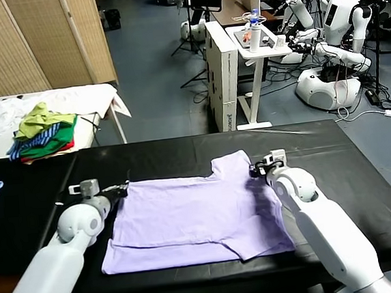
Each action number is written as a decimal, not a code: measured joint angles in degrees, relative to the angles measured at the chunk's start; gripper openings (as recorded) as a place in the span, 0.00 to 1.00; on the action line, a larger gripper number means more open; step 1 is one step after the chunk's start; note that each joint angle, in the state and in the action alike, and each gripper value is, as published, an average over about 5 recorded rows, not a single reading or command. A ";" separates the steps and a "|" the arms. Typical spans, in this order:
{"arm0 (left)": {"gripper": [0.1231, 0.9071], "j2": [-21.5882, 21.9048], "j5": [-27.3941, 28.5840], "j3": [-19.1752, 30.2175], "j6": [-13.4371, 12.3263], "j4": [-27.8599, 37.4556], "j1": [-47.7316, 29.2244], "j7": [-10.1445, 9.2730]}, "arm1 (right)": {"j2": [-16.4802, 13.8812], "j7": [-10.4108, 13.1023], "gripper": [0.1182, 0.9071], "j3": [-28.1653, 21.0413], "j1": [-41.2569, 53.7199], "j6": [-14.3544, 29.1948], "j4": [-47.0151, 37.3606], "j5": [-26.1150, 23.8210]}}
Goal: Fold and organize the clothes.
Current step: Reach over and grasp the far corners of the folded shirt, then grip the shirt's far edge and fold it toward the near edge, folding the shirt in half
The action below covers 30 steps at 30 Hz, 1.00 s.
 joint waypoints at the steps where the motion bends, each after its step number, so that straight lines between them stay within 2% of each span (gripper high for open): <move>1: 0.03 0.27 0.06 -0.43 -0.15 -0.78 0.52 -0.07 | -0.28 0.10 0.03 0.48 -0.65 -0.54 0.99 0.25; 10: 0.03 2.70 0.76 -5.41 -0.78 -11.21 9.06 -0.17 | -3.50 0.31 0.03 5.28 -8.87 -3.97 13.24 1.81; 18: 0.03 1.63 2.65 -11.58 -0.90 -21.62 19.67 -0.35 | -5.91 0.33 0.03 9.83 -17.57 -4.61 21.70 1.90; 24: 0.03 0.40 3.44 -15.77 -1.04 -25.30 25.48 -1.37 | -6.95 0.33 0.03 12.73 -22.68 -5.06 24.91 1.91; 30: 0.03 -0.68 5.19 -18.22 -0.72 -27.39 29.07 -1.51 | -8.11 0.79 0.03 13.99 -26.03 -6.63 27.76 2.25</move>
